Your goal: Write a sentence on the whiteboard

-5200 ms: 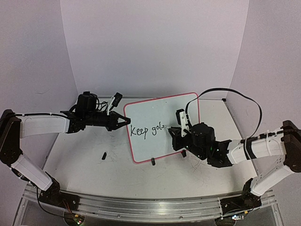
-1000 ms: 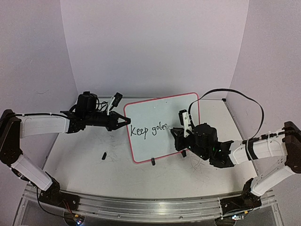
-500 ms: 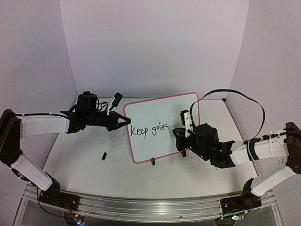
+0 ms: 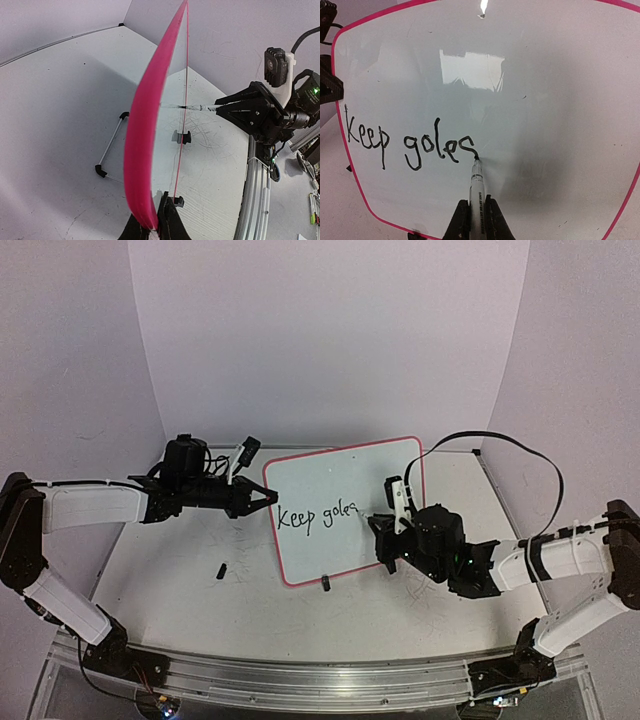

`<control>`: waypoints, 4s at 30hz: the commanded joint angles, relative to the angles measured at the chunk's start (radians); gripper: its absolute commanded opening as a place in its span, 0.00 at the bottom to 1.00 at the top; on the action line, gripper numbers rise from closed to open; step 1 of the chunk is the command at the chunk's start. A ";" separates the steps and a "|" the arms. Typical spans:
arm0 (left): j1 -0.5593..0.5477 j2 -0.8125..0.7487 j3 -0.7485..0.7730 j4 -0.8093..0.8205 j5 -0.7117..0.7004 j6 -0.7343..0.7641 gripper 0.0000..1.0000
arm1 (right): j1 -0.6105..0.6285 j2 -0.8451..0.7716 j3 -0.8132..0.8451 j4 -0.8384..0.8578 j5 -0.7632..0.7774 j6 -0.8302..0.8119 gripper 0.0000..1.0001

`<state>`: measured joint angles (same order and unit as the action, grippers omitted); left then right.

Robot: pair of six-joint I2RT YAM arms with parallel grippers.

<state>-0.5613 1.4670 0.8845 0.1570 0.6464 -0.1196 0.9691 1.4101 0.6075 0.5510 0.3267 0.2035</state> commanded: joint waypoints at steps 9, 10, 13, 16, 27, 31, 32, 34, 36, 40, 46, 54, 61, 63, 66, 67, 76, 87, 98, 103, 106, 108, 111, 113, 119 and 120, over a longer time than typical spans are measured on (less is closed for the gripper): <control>0.014 -0.017 0.025 -0.011 -0.135 0.091 0.00 | 0.004 0.019 0.012 0.018 -0.014 0.002 0.00; 0.013 -0.017 0.025 -0.011 -0.134 0.091 0.00 | 0.004 0.023 0.016 0.019 -0.015 0.001 0.00; 0.014 -0.016 0.026 -0.011 -0.134 0.091 0.00 | 0.003 0.032 0.026 0.026 -0.015 0.000 0.00; 0.013 -0.017 0.025 -0.010 -0.133 0.090 0.00 | 0.004 0.041 0.037 0.030 -0.015 -0.002 0.00; 0.013 -0.013 0.020 -0.011 -0.146 0.093 0.00 | 0.004 -0.092 -0.006 0.050 -0.068 -0.014 0.00; 0.013 -0.017 0.014 -0.011 -0.151 0.096 0.00 | -0.003 -0.290 -0.111 0.034 -0.037 -0.029 0.00; 0.013 -0.017 0.012 -0.011 -0.154 0.097 0.00 | -0.012 -0.306 -0.129 0.032 -0.026 -0.036 0.00; 0.013 -0.017 0.011 -0.011 -0.159 0.100 0.00 | -0.027 -0.313 -0.145 0.030 -0.018 -0.049 0.00; 0.013 -0.015 0.016 -0.011 -0.159 0.100 0.00 | -0.029 -0.286 -0.121 0.032 -0.029 -0.067 0.00; 0.013 -0.012 0.026 -0.015 -0.160 0.100 0.00 | -0.030 -0.230 -0.074 0.049 -0.048 -0.107 0.00; 0.014 -0.010 0.027 -0.020 -0.164 0.097 0.00 | -0.029 -0.207 -0.080 0.066 -0.066 -0.123 0.00; 0.014 0.000 0.034 -0.026 -0.181 0.102 0.00 | -0.029 -0.195 -0.084 0.044 -0.067 -0.111 0.00; 0.014 0.000 0.032 -0.026 -0.177 0.100 0.00 | -0.030 -0.165 -0.067 0.032 -0.080 -0.106 0.00; 0.014 0.000 0.033 -0.027 -0.177 0.100 0.00 | -0.029 -0.161 -0.062 0.032 -0.083 -0.109 0.00; 0.014 -0.002 0.033 -0.026 -0.177 0.100 0.00 | -0.029 -0.156 -0.061 0.032 -0.097 -0.110 0.00; 0.014 -0.002 0.032 -0.026 -0.178 0.100 0.00 | -0.029 -0.154 -0.061 0.032 -0.100 -0.110 0.00; 0.014 -0.001 0.033 -0.026 -0.179 0.100 0.00 | -0.030 -0.149 -0.066 0.032 -0.111 -0.118 0.00; 0.014 -0.002 0.030 -0.026 -0.180 0.101 0.00 | -0.029 -0.136 -0.061 0.037 -0.028 -0.122 0.00; 0.014 0.006 0.025 -0.026 -0.181 0.105 0.00 | -0.029 -0.074 -0.019 0.083 0.005 -0.120 0.00; 0.014 0.003 0.025 -0.026 -0.183 0.109 0.00 | -0.029 -0.068 -0.002 0.105 0.043 -0.127 0.00; 0.014 0.003 0.027 -0.026 -0.181 0.109 0.00 | -0.031 -0.042 0.019 0.109 0.036 -0.128 0.00; 0.013 0.003 0.027 -0.026 -0.179 0.109 0.00 | -0.030 -0.031 0.027 0.119 0.029 -0.128 0.00; 0.014 0.000 0.025 -0.026 -0.177 0.109 0.00 | -0.031 -0.014 0.039 0.124 0.035 -0.129 0.00; 0.014 -0.002 0.025 -0.026 -0.176 0.109 0.00 | -0.032 -0.003 0.046 0.122 0.051 -0.123 0.00; 0.014 -0.005 0.023 -0.026 -0.176 0.110 0.00 | -0.034 -0.009 0.024 0.085 0.060 -0.092 0.00; 0.014 -0.005 0.024 -0.026 -0.176 0.110 0.00 | -0.033 -0.010 0.020 0.081 0.070 -0.089 0.00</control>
<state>-0.5621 1.4662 0.8845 0.1562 0.6395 -0.1124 0.9401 1.4033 0.6155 0.6314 0.3563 0.0967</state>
